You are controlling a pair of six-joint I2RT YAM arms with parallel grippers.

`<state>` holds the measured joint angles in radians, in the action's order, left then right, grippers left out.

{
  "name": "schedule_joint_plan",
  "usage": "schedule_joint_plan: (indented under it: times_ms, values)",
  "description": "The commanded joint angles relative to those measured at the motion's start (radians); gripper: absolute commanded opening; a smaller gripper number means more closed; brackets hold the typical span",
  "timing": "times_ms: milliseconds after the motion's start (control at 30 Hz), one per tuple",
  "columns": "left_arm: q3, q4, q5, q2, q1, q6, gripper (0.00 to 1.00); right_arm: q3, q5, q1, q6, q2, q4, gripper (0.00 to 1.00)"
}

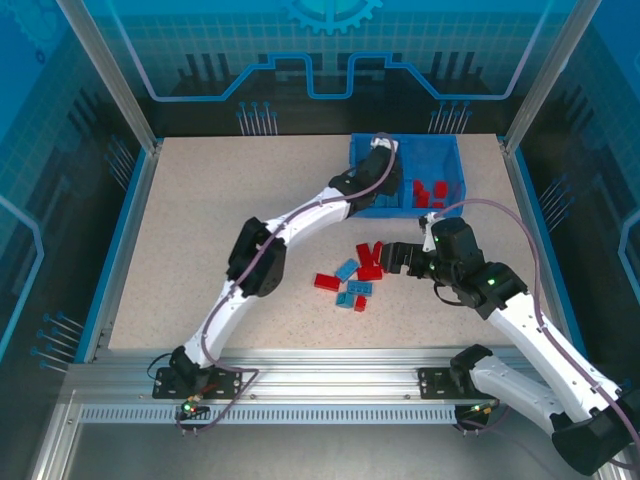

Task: Sort the legos into containers by color

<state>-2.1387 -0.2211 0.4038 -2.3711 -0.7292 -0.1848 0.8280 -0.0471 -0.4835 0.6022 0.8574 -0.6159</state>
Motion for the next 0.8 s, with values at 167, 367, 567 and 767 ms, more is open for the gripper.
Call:
schedule_joint_plan:
  times_ms: [167, 367, 567, 767]
  values:
    - [0.685, 0.246, -0.164, 0.747, -0.043, 0.002, 0.56, -0.006, 0.078, -0.022, -0.043, 0.129, 0.026, 0.95]
    - [1.062, 0.125, -0.261, 1.251, -0.070, 0.150, 0.57, 0.124, 0.135, -0.193, -0.220, 0.381, 0.064, 0.91]
    - [1.303, -0.157, -0.309, 1.673, -0.070, 0.421, 0.65, 0.299, 0.039, -0.319, -0.569, 0.677, -0.009, 0.90]
    - [1.418, -0.365, -0.420, 1.922, -0.070, 0.592, 0.99, 0.453, -0.039, -0.363, -0.719, 0.906, -0.084, 0.90]
